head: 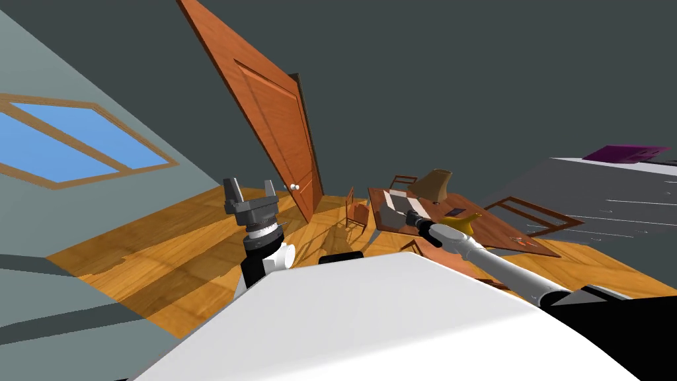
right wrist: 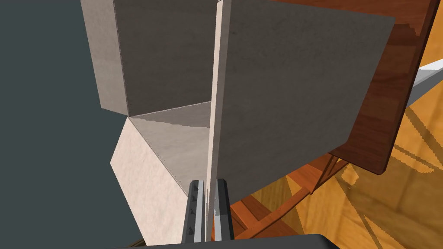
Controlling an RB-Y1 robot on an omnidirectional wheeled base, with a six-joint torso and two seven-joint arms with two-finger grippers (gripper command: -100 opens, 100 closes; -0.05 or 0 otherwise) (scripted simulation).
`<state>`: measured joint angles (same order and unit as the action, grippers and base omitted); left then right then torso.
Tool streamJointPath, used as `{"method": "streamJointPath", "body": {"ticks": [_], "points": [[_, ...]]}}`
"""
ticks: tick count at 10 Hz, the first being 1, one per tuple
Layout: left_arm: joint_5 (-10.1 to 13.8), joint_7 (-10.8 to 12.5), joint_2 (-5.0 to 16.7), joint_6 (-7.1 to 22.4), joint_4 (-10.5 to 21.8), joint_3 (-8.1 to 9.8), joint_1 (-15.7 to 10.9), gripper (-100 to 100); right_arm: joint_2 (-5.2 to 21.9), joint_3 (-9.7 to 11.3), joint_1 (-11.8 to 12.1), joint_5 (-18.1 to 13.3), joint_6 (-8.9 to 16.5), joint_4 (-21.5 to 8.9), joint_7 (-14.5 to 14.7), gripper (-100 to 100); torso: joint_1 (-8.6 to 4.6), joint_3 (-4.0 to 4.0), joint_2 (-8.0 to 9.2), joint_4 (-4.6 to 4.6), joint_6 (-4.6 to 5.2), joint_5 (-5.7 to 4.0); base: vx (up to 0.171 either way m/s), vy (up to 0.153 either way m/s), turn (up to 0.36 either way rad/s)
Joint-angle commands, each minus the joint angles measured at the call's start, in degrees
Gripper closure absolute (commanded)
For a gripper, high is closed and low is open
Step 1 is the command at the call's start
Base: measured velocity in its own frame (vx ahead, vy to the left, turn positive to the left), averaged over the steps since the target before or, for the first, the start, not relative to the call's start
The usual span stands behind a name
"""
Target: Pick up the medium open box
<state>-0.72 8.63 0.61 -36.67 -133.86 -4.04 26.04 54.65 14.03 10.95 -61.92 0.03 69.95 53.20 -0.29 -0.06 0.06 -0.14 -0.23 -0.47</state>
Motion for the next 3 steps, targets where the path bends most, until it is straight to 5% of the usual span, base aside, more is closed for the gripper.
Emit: {"method": "streamJointPath", "body": {"ticks": [1, 2, 3], "points": [[0.0, 0.0, 0.0, 0.0, 0.0, 0.0, 0.0, 0, -0.7, -2.9, -0.3, 0.3, -2.4, -2.9, 0.4, 100, 0.0, 0.0, 0.0, 0.0, 0.0, 0.0, -0.119, 0.07, 0.245], [0.0, 0.0, 0.0, 0.0, 0.0, 0.0, 0.0, 0, -0.1, -1.3, -0.2, 0.3, -1.3, -1.7, 0.1, 100, 0.15, 0.06, 0.09, 0.04, -0.05, 0.05, -0.053, 0.034, 0.045], [0.0, 0.0, 0.0, 0.0, 0.0, 0.0, 0.0, 0, -0.1, -1.4, -0.3, 0.4, -1.5, -1.8, 0.0, 0, 0.1, 0.01, -0.02, 0.02, 0.02, 0.08, -0.008, 0.006, -0.01]]}}
